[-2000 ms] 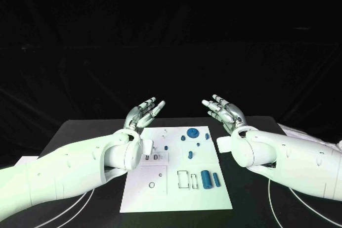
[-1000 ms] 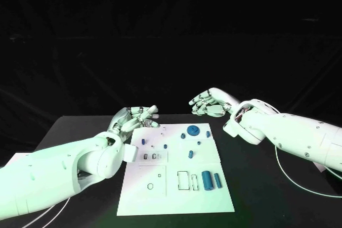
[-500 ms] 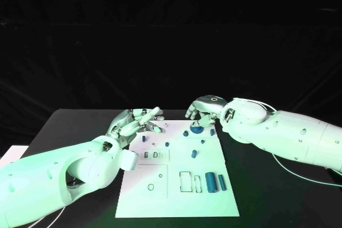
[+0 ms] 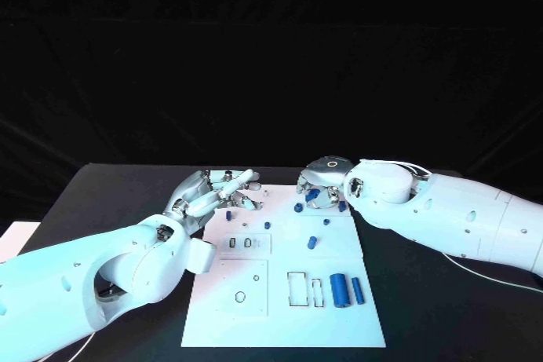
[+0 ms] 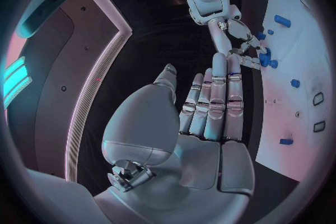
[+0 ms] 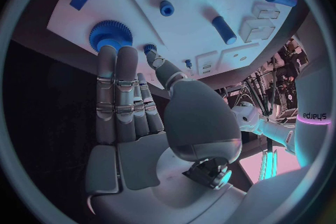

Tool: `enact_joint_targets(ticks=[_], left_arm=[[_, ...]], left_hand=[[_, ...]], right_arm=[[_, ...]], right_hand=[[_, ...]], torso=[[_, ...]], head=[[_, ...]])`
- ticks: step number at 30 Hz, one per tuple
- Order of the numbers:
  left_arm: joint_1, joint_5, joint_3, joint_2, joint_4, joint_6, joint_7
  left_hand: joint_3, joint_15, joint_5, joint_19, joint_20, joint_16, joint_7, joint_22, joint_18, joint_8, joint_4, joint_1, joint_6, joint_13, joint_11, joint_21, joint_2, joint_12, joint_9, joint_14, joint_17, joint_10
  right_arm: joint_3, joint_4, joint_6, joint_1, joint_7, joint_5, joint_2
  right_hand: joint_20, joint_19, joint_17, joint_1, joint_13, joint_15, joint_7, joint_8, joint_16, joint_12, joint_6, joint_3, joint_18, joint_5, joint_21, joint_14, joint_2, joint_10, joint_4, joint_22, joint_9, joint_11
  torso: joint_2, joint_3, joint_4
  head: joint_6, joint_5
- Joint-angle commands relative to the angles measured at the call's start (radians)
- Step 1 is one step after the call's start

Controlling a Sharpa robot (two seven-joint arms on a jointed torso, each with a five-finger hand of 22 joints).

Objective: Assemble the parts on the task board

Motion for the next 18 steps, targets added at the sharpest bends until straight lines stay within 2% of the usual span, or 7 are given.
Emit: enact_joint_targets(ticks=[1,6,9,14,18], left_arm=[[0.003,0.013,0.002,-0.001,-0.004,0.021,0.001],[0.004,0.028,0.002,0.003,-0.019,0.028,-0.008],[0.005,0.031,0.002,0.004,-0.021,0.031,-0.011],[0.005,0.039,0.002,0.006,-0.021,0.032,-0.016],[0.005,0.047,0.002,0.007,-0.018,0.035,-0.026]], left_hand=[[-0.006,-0.001,0.002,-0.004,0.0,0.006,0.006,0.002,0.008,-0.006,0.002,0.002,0.002,0.002,-0.003,0.005,0.011,-0.006,0.001,-0.006,0.001,-0.007],[-0.006,-0.001,0.002,-0.005,0.001,0.006,0.006,0.002,0.008,-0.006,0.001,0.004,0.003,0.002,-0.003,0.005,0.012,-0.006,0.001,-0.009,0.003,-0.006],[-0.006,-0.001,0.002,-0.006,0.001,0.007,0.007,0.002,0.008,-0.007,0.0,0.004,0.003,0.002,-0.003,0.005,0.012,-0.006,0.001,-0.011,0.004,-0.006],[-0.007,0.0,0.002,-0.008,0.002,0.007,0.008,0.002,0.008,-0.008,0.0,0.003,0.002,0.002,-0.002,0.005,0.011,-0.007,0.001,-0.015,0.006,-0.007],[-0.009,0.001,0.002,-0.01,0.003,0.009,0.01,0.002,0.008,-0.01,0.0,0.001,0.0,0.002,0.0,0.005,0.011,-0.009,0.001,-0.018,0.009,-0.009]], right_arm=[[0.001,0.005,0.042,0.002,-0.005,-0.031,0.0],[0.001,0.006,0.058,0.003,0.006,-0.025,0.002],[0.001,0.001,0.06,0.003,0.01,-0.024,0.007],[0.001,-0.008,0.053,0.003,0.014,-0.023,0.015],[0.001,-0.009,0.05,0.003,0.021,-0.022,0.02]], right_hand=[[0.004,-0.001,0.004,-0.001,0.0,-0.002,-0.004,-0.005,0.009,0.0,0.003,0.009,0.006,0.003,0.008,0.025,-0.005,-0.01,0.0,0.002,0.001,0.0],[-0.005,-0.005,0.017,-0.002,0.0,-0.019,-0.008,-0.005,0.023,0.002,0.006,0.015,0.008,0.004,0.018,0.019,-0.003,-0.015,0.004,0.009,0.001,-0.006],[-0.008,-0.005,0.036,-0.002,0.0,-0.021,-0.012,-0.003,0.042,0.003,0.012,0.021,0.007,0.007,0.024,0.02,0.002,-0.012,0.007,0.012,0.002,-0.008],[-0.009,-0.004,0.07,0.002,0.0,-0.021,-0.015,-0.001,0.075,0.005,0.023,0.038,0.006,0.006,0.036,0.022,0.014,-0.003,0.011,0.019,0.003,-0.009],[-0.01,-0.006,0.079,0.0,0.0,-0.024,-0.019,0.002,0.086,0.006,0.037,0.051,0.006,0.006,0.045,0.018,0.017,0.007,0.014,0.025,0.005,-0.01]], torso=[[0.011,0.0002,0.0042],[0.014,0.0021,0.0074],[0.016,0.0036,0.0067],[0.018,0.0039,0.0061],[0.019,0.0022,0.008]], head=[[0.005,0.0],[0.005,-0.001],[0.01,0.004],[0.009,0.007],[0.004,0.007]])
